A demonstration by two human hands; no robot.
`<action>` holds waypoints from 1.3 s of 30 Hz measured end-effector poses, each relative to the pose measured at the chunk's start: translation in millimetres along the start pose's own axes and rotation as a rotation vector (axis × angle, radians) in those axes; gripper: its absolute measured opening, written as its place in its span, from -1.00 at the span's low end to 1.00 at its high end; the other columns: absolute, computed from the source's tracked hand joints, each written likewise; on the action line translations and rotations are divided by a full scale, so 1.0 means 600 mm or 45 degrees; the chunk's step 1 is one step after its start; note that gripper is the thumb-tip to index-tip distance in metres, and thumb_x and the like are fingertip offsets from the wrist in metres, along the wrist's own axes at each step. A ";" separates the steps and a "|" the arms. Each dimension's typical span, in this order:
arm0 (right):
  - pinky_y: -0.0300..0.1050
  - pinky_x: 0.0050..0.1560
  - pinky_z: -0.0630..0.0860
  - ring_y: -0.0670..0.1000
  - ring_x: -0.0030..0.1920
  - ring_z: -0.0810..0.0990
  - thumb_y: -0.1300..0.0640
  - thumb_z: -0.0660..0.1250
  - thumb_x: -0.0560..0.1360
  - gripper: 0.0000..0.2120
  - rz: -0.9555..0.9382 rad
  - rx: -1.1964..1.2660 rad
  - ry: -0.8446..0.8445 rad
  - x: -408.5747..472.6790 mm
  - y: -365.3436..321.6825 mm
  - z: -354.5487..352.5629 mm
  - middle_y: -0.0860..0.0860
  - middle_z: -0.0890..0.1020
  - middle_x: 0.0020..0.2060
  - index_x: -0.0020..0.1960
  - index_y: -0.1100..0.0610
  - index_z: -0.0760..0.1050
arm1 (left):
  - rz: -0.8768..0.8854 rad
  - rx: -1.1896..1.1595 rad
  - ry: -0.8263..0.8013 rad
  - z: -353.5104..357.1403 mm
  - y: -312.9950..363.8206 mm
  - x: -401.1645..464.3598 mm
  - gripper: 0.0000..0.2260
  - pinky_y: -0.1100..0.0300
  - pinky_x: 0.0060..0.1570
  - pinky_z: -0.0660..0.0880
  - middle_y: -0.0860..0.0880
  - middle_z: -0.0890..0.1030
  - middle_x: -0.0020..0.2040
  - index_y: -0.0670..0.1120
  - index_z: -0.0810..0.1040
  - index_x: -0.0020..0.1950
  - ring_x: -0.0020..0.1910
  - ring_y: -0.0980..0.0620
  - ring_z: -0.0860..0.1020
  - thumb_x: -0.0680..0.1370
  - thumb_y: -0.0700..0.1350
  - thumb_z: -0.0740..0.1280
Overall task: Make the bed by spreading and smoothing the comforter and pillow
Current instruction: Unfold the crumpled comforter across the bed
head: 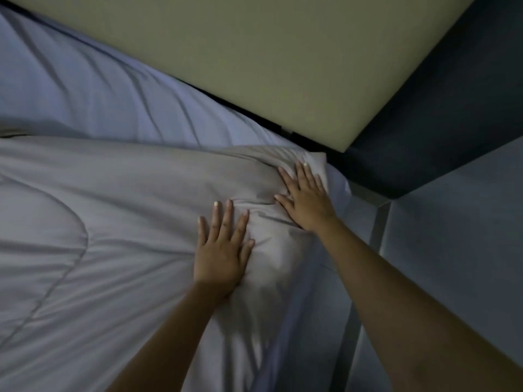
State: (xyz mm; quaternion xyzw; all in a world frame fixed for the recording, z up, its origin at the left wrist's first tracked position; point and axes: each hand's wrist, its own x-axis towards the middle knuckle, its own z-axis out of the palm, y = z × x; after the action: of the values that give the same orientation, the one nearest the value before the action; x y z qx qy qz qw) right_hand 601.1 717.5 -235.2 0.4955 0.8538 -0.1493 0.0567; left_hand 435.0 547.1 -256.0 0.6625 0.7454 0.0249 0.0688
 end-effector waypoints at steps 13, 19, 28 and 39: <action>0.04 0.53 -0.14 0.03 0.55 -0.16 -0.40 -0.22 0.47 -0.24 -0.013 0.071 0.192 0.001 -0.001 0.020 0.03 -0.08 0.56 0.54 -0.04 -0.26 | 0.081 -0.209 0.282 -0.124 -0.066 0.210 -0.46 -0.15 0.46 -0.06 -0.18 0.14 0.55 -0.19 0.14 0.55 0.55 -0.19 0.02 0.65 0.09 -0.05; 0.07 0.52 -0.09 0.05 0.55 -0.11 -0.42 -0.34 0.47 -0.25 -0.010 0.086 0.230 -0.002 -0.010 0.025 0.02 -0.02 0.56 0.55 -0.08 -0.14 | -0.174 -0.024 -0.339 -0.124 -0.092 0.294 -0.38 -0.20 0.48 -0.07 -0.06 -0.11 0.60 0.00 -0.18 0.58 0.57 -0.13 -0.15 0.63 0.23 -0.05; 0.15 0.42 0.25 0.17 0.47 0.25 -0.06 -0.06 0.59 -0.45 0.150 0.057 0.289 0.002 -0.033 0.033 0.15 0.30 0.46 0.45 0.21 0.30 | -0.081 0.239 -0.422 -0.096 -0.061 0.262 -0.55 -0.12 0.50 -0.06 -0.03 0.00 0.59 -0.01 -0.05 0.59 0.56 -0.14 -0.06 0.68 -0.09 -0.10; 0.07 0.52 0.01 0.13 0.54 0.04 -0.05 -0.05 0.63 -0.43 0.114 0.018 0.449 0.002 0.002 0.000 0.14 0.10 0.53 0.53 0.23 0.07 | 0.053 0.181 -0.150 -0.149 0.007 0.385 -0.53 -0.12 0.47 -0.01 -0.13 0.09 0.58 -0.13 0.00 0.58 0.56 -0.18 -0.01 0.68 -0.03 -0.04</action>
State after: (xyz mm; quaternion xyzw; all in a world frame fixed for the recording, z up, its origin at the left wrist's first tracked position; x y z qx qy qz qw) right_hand 601.3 719.2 -235.9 0.5518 0.8266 -0.0633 -0.0909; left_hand 400.8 781.5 -183.4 0.6813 0.7262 -0.0658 0.0649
